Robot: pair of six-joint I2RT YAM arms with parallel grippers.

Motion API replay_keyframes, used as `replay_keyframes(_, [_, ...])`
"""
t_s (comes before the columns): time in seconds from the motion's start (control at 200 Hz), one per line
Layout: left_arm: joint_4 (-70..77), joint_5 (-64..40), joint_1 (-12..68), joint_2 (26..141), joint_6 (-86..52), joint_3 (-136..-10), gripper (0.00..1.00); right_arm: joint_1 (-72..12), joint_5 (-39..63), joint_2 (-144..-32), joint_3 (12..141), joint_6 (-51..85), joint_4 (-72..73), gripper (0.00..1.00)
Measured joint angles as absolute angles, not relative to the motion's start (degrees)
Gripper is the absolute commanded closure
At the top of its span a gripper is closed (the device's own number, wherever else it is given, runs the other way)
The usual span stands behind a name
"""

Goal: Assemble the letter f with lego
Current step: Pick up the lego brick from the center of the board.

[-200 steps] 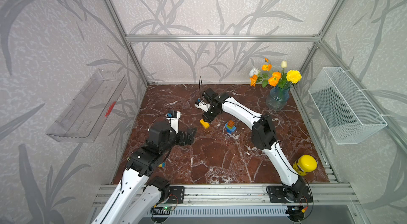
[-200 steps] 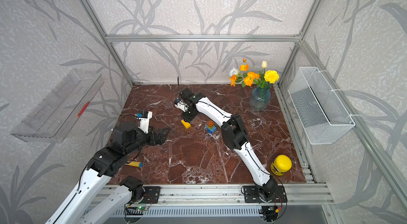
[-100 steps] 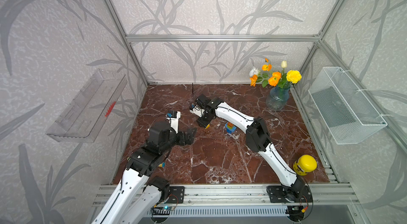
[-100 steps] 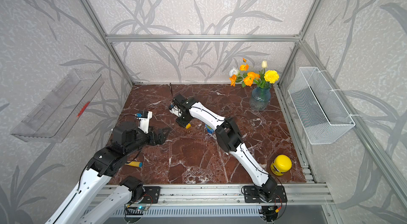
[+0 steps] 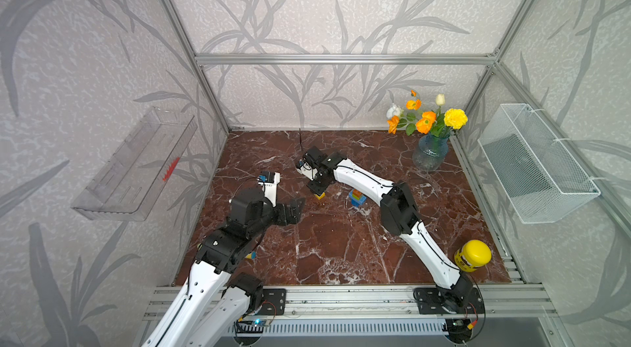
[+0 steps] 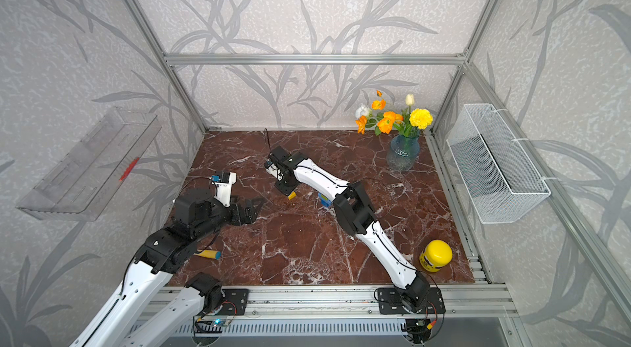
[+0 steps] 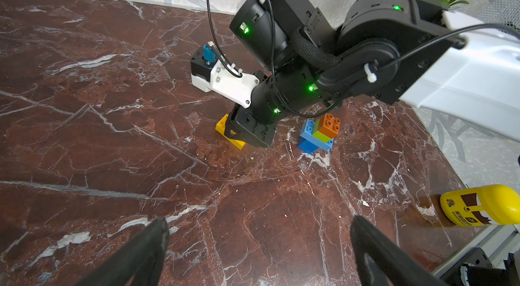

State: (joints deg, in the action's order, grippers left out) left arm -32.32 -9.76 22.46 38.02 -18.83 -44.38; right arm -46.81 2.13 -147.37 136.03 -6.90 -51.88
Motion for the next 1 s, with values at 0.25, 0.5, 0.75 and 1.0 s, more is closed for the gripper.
replay_keyframes(0.25, [-32.3, -9.8, 22.5, 38.0, -18.9, -44.4, 0.01, -46.8, 2.1, -148.7, 136.0, -6.9, -51.9, 0.59])
replay_keyframes(0.5, [-32.3, -9.8, 22.5, 38.0, -18.8, -44.4, 0.01, -46.8, 2.2, -148.7, 136.0, -6.8, -51.9, 0.67])
replay_keyframes(0.75, [-32.3, -9.8, 22.5, 38.0, -18.9, -44.4, 0.01, -46.4, 2.6, -148.7, 136.0, -6.6, -51.9, 0.77])
replay_keyframes(1.0, [-31.3, -9.9, 22.5, 38.8, -18.9, -44.4, 0.01, -45.1, 4.9, -145.7, 135.5, -7.1, -52.6, 0.78])
